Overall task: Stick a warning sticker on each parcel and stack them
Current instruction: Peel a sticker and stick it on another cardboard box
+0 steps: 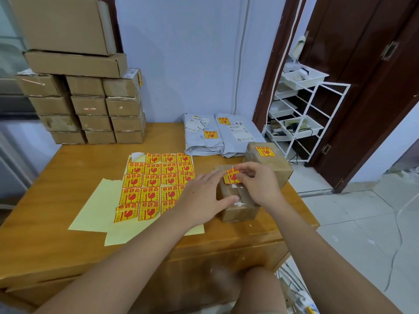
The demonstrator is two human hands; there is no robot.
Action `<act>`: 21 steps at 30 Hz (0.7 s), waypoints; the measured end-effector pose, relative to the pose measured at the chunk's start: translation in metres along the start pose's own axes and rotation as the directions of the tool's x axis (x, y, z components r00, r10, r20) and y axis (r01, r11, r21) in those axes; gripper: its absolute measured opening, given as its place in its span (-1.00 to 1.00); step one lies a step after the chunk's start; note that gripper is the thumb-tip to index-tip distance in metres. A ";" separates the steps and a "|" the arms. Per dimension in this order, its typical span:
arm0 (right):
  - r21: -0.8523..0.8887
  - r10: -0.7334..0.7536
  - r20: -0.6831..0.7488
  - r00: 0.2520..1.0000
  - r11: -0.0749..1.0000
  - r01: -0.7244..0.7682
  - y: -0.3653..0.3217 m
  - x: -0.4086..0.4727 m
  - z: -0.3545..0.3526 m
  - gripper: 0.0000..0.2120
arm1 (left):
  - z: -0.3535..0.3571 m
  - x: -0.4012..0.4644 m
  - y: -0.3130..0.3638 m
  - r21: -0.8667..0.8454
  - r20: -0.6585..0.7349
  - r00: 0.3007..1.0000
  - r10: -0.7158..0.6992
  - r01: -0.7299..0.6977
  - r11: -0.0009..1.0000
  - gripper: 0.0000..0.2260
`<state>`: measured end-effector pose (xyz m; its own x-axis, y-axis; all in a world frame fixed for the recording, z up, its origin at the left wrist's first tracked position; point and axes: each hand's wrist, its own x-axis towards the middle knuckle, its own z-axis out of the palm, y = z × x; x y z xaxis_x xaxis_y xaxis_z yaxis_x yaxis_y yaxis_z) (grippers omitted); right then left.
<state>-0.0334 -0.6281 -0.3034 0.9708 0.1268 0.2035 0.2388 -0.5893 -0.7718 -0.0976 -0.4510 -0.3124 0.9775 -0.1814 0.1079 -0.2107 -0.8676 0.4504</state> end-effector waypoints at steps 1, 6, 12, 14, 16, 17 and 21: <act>0.001 -0.004 0.000 1.000 1.000 0.004 0.000 0.000 0.000 -0.82 | 0.000 0.000 0.000 0.005 0.004 1.000 -0.001 0.001 1.000 -0.25; 0.009 -0.004 0.011 1.000 1.000 0.004 0.001 0.001 -0.001 -0.82 | -0.001 0.001 0.000 0.028 0.021 1.000 -0.008 0.007 1.000 -0.26; 0.033 -0.007 0.014 1.000 0.999 0.006 0.003 0.001 -0.002 -0.82 | -0.002 0.001 0.001 0.052 0.031 1.000 0.000 -0.002 0.999 -0.29; 0.028 -0.005 0.010 1.000 1.000 0.005 0.004 0.001 -0.001 -0.82 | -0.002 0.001 0.001 0.076 0.036 0.999 0.005 -0.008 0.997 -0.30; 0.026 -0.007 0.009 1.000 1.000 0.007 0.003 0.001 -0.001 -0.82 | -0.001 0.001 0.000 0.094 0.040 0.999 0.006 -0.009 0.996 -0.30; 0.029 -0.009 0.007 1.000 1.000 0.008 0.002 0.000 -0.001 -0.83 | -0.001 0.001 0.000 0.105 0.044 0.999 0.007 -0.011 0.994 -0.30; 0.004 -0.018 -0.003 1.000 1.000 0.018 -0.001 -0.002 0.000 -0.81 | -0.001 0.001 0.000 0.169 0.056 0.998 0.018 -0.027 0.985 -0.31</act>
<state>-0.0352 -0.6278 -0.3031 0.9663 0.1354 0.2190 0.2564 -0.5838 -0.7703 -0.0972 -0.4510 -0.3113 0.9728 -0.2221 0.0662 -0.2318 -0.9282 0.2911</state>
